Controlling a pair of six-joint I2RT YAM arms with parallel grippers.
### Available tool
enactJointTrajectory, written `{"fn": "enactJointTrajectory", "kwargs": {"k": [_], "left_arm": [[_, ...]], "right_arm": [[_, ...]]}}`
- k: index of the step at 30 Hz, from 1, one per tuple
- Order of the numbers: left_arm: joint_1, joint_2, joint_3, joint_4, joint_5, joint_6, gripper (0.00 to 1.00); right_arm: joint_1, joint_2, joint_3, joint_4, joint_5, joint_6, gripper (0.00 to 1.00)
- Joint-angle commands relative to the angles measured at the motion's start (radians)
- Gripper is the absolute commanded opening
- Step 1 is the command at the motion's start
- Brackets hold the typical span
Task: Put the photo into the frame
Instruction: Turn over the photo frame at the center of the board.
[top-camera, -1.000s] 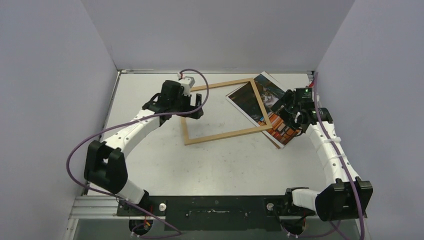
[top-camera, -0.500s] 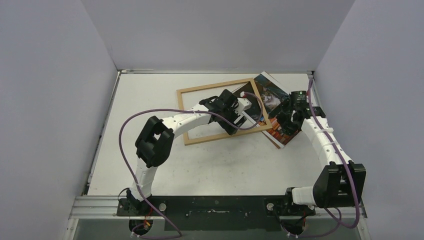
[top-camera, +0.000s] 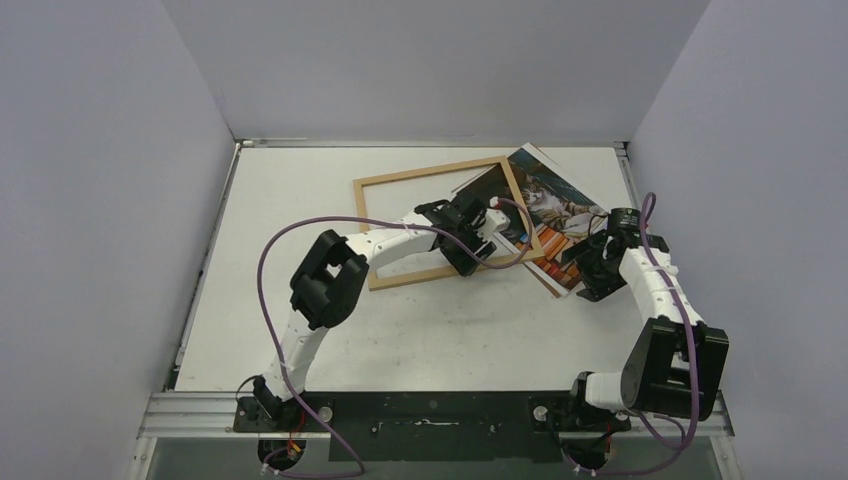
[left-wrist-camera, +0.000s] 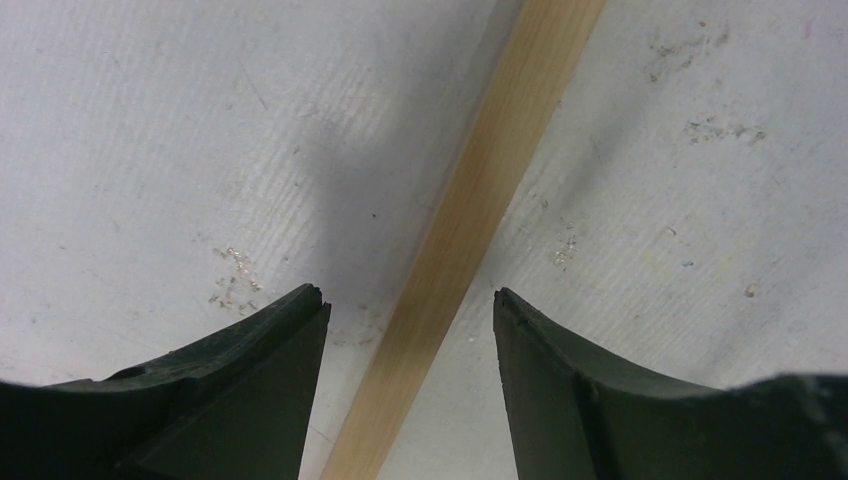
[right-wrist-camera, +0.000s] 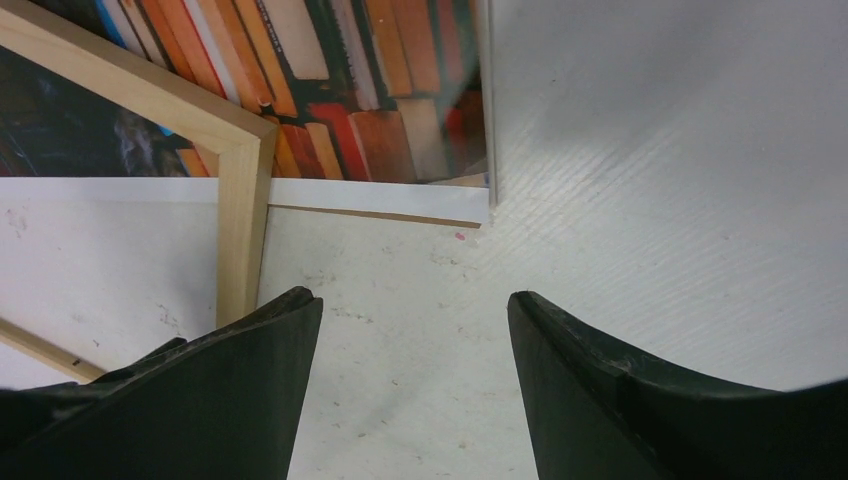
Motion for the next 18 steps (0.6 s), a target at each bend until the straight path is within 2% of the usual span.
{"fn": "enactJointTrajectory", "kwargs": {"k": [1, 7, 18], "left_arm": [[-0.035, -0.010, 0.013, 0.007, -0.002, 0.005, 0.59], [-0.052, 0.019, -0.007, 0.037, -0.085, 0.011, 0.49], [-0.050, 0.065, 0.026, 0.036, -0.099, 0.014, 0.49]], "right_arm": [[-0.019, -0.060, -0.021, 0.026, -0.027, 0.018, 0.69], [-0.023, -0.079, -0.061, 0.044, -0.043, 0.036, 0.68], [-0.026, -0.134, -0.094, 0.029, -0.038, 0.030, 0.65]]}}
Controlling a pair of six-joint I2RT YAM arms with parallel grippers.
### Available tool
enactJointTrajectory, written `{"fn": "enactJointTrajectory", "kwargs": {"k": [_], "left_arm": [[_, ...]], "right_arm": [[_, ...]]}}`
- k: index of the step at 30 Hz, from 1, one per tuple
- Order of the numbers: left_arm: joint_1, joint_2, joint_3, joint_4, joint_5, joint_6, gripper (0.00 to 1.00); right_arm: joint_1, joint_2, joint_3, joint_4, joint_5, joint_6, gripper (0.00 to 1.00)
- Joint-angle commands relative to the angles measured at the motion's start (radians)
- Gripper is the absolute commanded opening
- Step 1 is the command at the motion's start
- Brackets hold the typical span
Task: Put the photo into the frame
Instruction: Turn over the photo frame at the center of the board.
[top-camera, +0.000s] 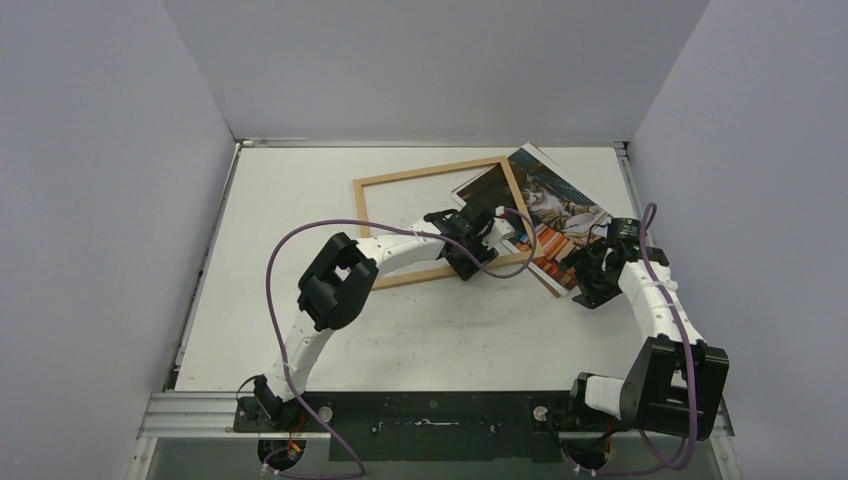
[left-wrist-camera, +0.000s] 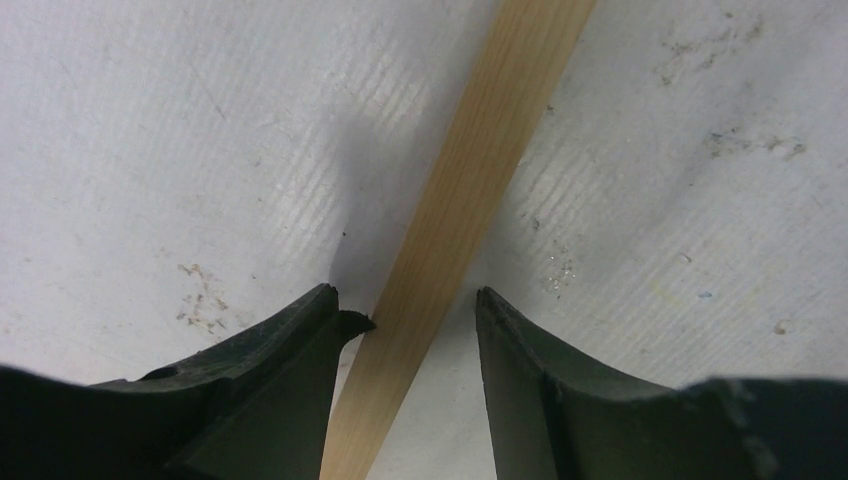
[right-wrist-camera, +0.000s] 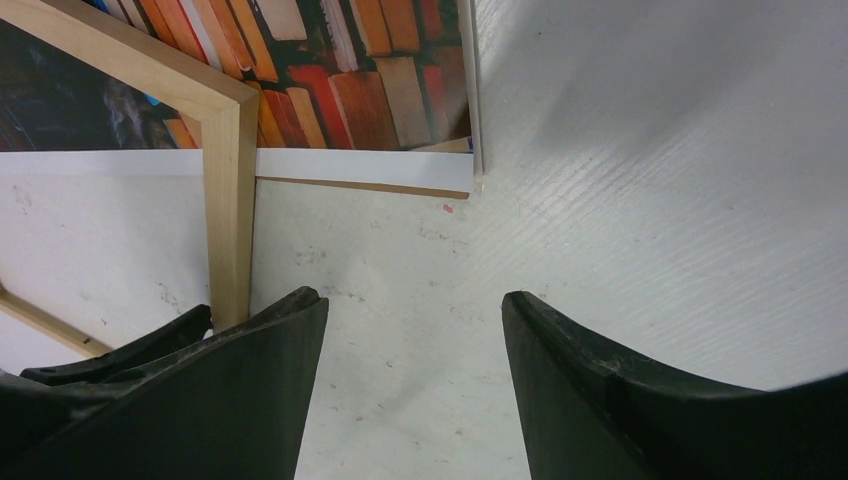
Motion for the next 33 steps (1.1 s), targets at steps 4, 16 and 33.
{"fn": "enactJointTrajectory", "kwargs": {"k": [4, 16, 33], "left_arm": [[0.001, 0.037, 0.030, 0.011, -0.006, 0.013, 0.37], [0.041, 0.010, 0.188, -0.155, 0.091, 0.012, 0.00], [0.106, -0.058, 0.486, -0.412, 0.227, -0.143, 0.00]], "right_arm": [[-0.009, -0.048, 0.005, -0.006, 0.006, 0.004, 0.64], [-0.010, -0.093, 0.032, 0.011, -0.082, -0.020, 0.69], [0.083, -0.207, -0.050, 0.486, -0.373, 0.086, 0.97]]}}
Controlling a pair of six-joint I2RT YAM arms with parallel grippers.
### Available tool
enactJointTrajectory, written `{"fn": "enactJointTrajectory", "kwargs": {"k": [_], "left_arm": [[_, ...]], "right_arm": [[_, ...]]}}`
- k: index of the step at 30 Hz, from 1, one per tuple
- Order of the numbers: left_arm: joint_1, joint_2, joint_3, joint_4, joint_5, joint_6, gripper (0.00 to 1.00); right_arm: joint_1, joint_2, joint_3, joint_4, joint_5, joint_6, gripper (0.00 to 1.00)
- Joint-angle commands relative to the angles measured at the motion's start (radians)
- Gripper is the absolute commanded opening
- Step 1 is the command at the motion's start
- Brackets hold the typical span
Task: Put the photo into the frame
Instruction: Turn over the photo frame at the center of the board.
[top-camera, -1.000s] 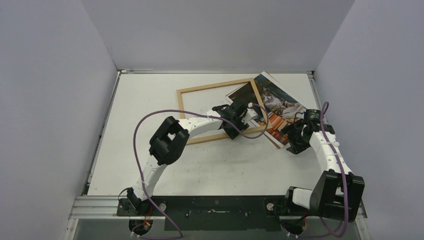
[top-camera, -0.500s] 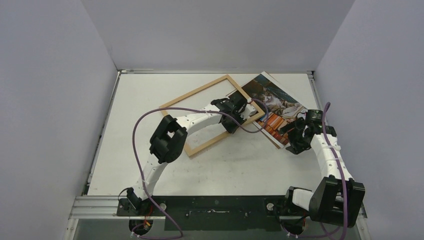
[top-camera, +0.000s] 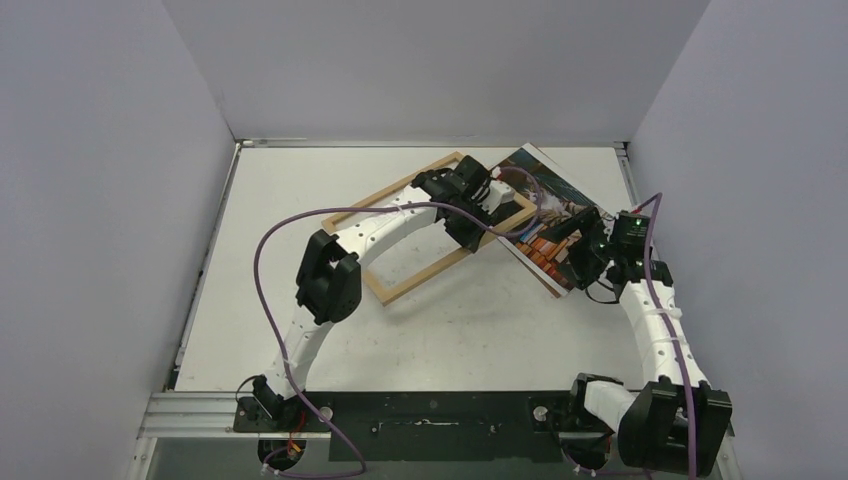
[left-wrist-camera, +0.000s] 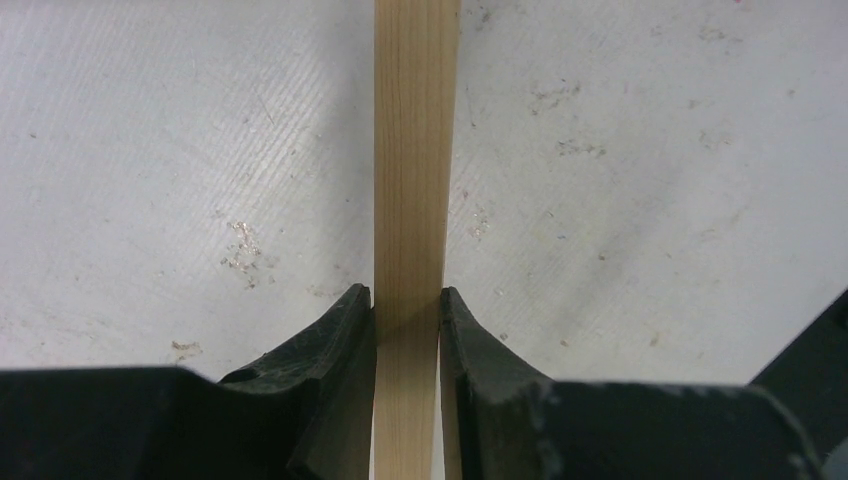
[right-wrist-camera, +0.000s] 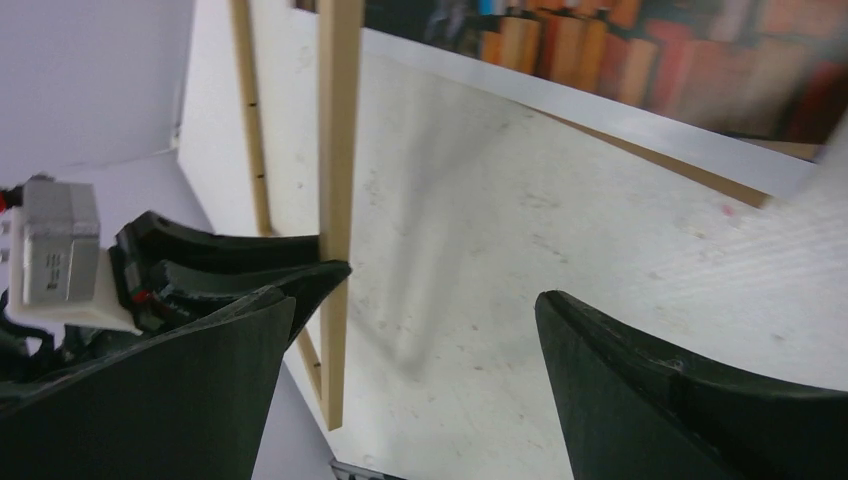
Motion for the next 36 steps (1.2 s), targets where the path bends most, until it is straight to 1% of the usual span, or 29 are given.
{"fn": "enactJointTrajectory", "kwargs": {"k": [1, 5, 9, 11, 16, 22, 27, 29, 32, 36], "left_arm": [[0.050, -0.081, 0.137, -0.078, 0.082, -0.094, 0.00], [0.098, -0.090, 0.185, -0.101, 0.175, -0.169, 0.00], [0.126, -0.101, 0.227, -0.135, 0.236, -0.209, 0.00], [0.140, -0.107, 0.240, -0.155, 0.265, -0.231, 0.00], [0.191, -0.151, 0.237, -0.157, 0.362, -0.322, 0.00], [0.261, -0.187, 0.233, -0.119, 0.487, -0.428, 0.00], [0.301, -0.231, 0.182, -0.061, 0.543, -0.486, 0.00], [0.312, -0.242, 0.172, -0.053, 0.556, -0.502, 0.00], [0.327, -0.265, 0.150, -0.040, 0.562, -0.526, 0.00], [0.358, -0.289, 0.132, -0.025, 0.543, -0.556, 0.00]], "right_arm": [[0.088, -0.053, -0.038, 0.333, -0.047, 0.121, 0.99], [0.201, 0.005, -0.048, 0.461, 0.044, 0.187, 1.00], [0.267, 0.098, -0.043, 0.609, 0.065, 0.232, 1.00], [0.294, 0.149, -0.017, 0.686, 0.059, 0.243, 0.97], [0.350, 0.280, 0.077, 0.743, 0.058, 0.276, 0.92], [0.393, 0.401, 0.050, 1.082, 0.057, 0.462, 0.92], [0.432, 0.498, 0.069, 1.283, 0.051, 0.576, 0.89], [0.452, 0.514, 0.097, 1.315, 0.054, 0.589, 0.88], [0.484, 0.527, 0.133, 1.318, 0.062, 0.584, 0.88], [0.500, 0.513, 0.129, 1.367, 0.101, 0.604, 0.90]]}}
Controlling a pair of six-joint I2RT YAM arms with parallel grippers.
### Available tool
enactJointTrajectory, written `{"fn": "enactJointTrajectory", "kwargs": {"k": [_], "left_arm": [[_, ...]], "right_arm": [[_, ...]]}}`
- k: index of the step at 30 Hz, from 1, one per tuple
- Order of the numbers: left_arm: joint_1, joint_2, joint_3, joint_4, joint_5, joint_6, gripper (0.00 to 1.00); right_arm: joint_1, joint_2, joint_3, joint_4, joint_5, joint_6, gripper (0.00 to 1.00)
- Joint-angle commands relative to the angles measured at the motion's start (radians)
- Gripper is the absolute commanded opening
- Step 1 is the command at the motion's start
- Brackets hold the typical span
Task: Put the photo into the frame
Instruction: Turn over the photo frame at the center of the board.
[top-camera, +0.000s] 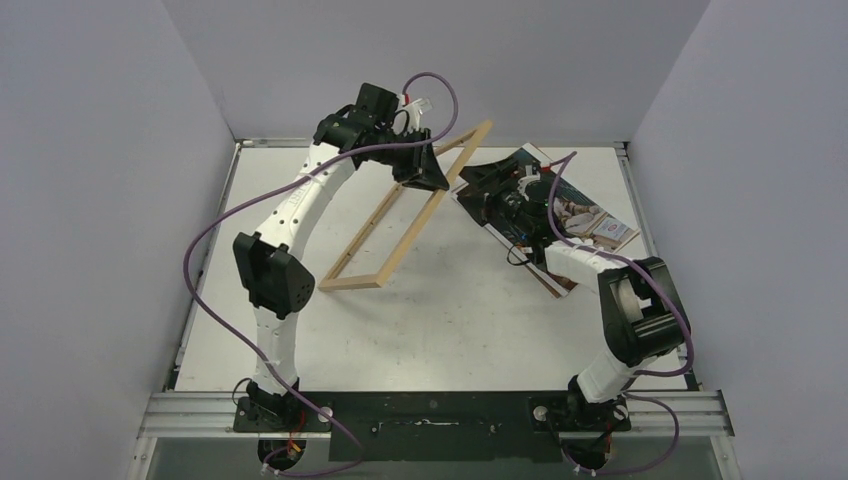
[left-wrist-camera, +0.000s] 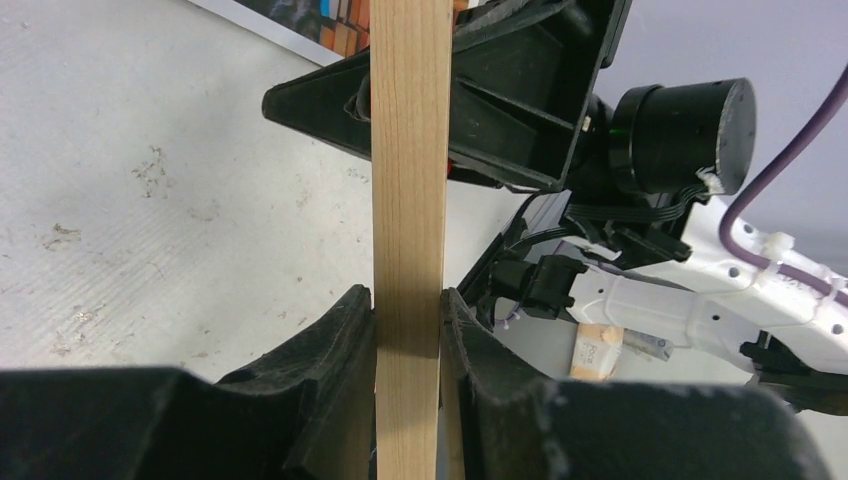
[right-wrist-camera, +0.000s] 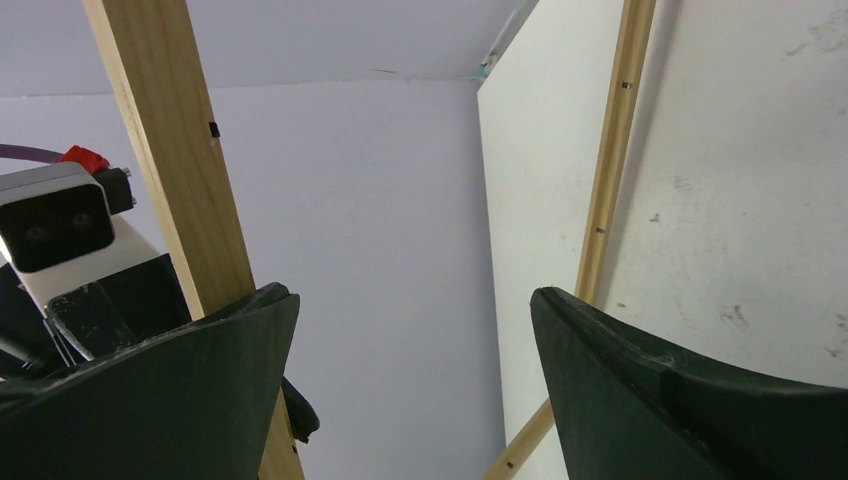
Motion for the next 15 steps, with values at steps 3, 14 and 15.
{"fn": "enactJointTrajectory", "kwargs": {"k": [3, 14, 15], "left_arm": [[0.053, -0.112, -0.011, 0.105, 0.030, -0.072, 0.00], [0.120, -0.168, -0.071, 0.246, 0.056, -0.245, 0.00], [0.123, -0.173, -0.079, 0.257, 0.055, -0.257, 0.00]], "right_arm": [[0.018, -0.078, 0.031, 0.125, 0.090, 0.025, 0.90], [0.036, -0.274, 0.068, -0.146, 0.192, -0.121, 0.98], [0.039, -0.270, 0.092, -0.163, 0.178, -0.129, 0.99]]}}
